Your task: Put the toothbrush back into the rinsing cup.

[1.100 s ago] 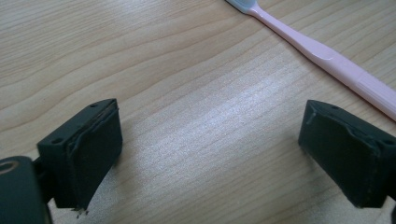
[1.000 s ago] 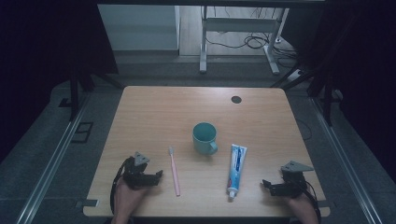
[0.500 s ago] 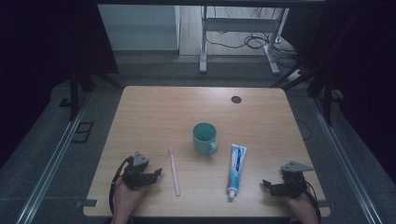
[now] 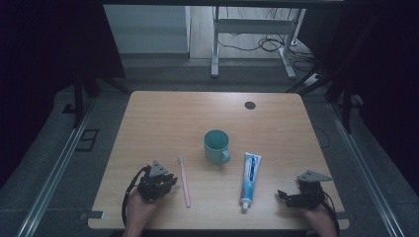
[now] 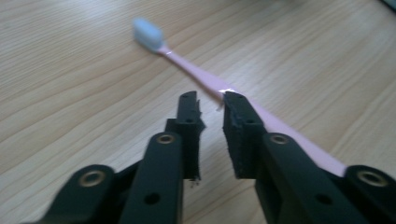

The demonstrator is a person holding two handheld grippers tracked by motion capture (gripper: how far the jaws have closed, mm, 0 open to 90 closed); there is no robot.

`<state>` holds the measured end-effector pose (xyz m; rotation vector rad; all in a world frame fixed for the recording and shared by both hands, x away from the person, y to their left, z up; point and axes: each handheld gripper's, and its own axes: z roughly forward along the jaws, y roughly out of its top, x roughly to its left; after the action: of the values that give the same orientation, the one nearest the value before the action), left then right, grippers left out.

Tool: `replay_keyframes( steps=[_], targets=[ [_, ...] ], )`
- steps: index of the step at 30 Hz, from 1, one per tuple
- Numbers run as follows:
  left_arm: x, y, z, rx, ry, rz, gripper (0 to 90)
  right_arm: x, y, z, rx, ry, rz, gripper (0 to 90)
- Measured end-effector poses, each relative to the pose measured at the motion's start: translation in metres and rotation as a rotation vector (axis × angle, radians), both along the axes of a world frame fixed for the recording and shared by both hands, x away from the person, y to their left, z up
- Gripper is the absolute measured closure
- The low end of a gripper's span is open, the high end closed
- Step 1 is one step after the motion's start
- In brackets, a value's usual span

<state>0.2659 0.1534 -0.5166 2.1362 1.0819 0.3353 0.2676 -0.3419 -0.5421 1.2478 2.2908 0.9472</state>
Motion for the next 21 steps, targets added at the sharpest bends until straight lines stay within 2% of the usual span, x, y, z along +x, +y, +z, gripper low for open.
replay_keyframes(
  steps=[2,6,10,15,21],
  targets=[
    [-0.001,-0.006,0.001,0.006,-0.001,-0.016,81.4,0.000,0.000,0.000,0.000,0.000,0.000,1.4],
    [-0.002,-0.016,0.003,-0.018,0.012,-0.060,88.8,0.000,0.000,0.000,0.000,0.000,0.000,1.4],
    [-0.002,-0.030,0.002,-0.022,0.032,-0.100,89.2,0.000,0.000,0.000,0.000,0.000,0.000,1.4],
    [-0.003,-0.046,-0.002,0.011,0.045,-0.154,89.2,0.000,0.000,0.000,0.000,0.000,0.000,1.4],
    [-0.006,-0.053,-0.004,0.022,0.060,-0.160,89.1,0.000,0.000,0.000,0.000,0.000,-0.001,1.4]
  ],
)
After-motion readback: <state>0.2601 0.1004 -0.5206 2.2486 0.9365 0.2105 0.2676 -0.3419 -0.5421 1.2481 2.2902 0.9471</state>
